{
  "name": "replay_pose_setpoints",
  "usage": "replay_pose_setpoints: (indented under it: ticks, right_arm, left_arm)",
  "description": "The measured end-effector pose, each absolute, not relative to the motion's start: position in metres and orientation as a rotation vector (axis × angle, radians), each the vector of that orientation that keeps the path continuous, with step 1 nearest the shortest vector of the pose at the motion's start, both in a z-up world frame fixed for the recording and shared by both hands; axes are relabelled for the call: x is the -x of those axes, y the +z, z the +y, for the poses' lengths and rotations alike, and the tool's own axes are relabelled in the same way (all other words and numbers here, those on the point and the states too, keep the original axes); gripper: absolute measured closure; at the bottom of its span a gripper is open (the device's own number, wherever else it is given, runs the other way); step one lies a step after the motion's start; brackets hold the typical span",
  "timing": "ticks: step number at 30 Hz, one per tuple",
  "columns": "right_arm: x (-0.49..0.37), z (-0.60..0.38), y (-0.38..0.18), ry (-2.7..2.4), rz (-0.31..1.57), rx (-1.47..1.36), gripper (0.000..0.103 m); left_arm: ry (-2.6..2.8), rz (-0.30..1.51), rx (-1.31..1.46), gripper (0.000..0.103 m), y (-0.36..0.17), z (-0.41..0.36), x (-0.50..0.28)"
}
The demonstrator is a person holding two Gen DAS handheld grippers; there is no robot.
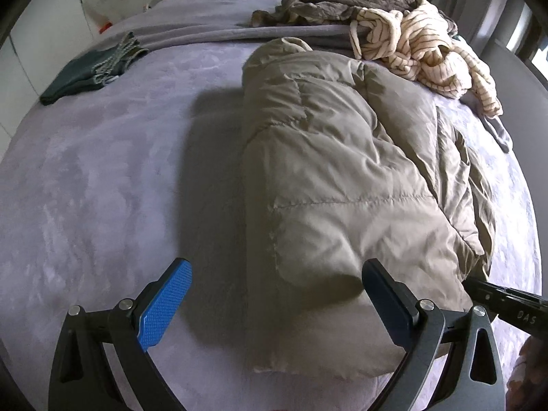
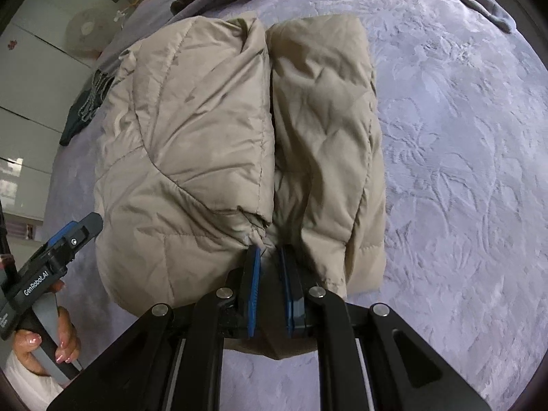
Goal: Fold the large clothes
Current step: 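Open both tools and pull them back from the folded coat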
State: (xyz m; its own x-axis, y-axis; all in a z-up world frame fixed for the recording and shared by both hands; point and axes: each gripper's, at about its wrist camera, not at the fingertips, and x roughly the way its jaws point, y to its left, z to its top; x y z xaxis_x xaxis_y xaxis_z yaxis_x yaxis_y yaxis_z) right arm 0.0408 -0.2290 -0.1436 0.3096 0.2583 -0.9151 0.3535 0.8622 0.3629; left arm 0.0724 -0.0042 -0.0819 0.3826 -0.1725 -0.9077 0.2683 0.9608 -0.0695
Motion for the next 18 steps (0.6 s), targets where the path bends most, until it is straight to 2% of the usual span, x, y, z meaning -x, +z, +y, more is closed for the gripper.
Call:
replay_pose_setpoints:
  ticks: [13,18]
  right_arm:
    - [-0.032,-0.237,-0.12,-0.093,1.27,-0.576,0.089]
    - [-0.02,-0.235,-0.103,-0.116,1.258,-0.576,0.087]
  left_arm:
    - [-0.194,1.149,-0.201,0.001,-0.063,-0.003,-0.054]
    - [-0.235,1.158,-0.159,0.001,-0.052,0.008,-0.044]
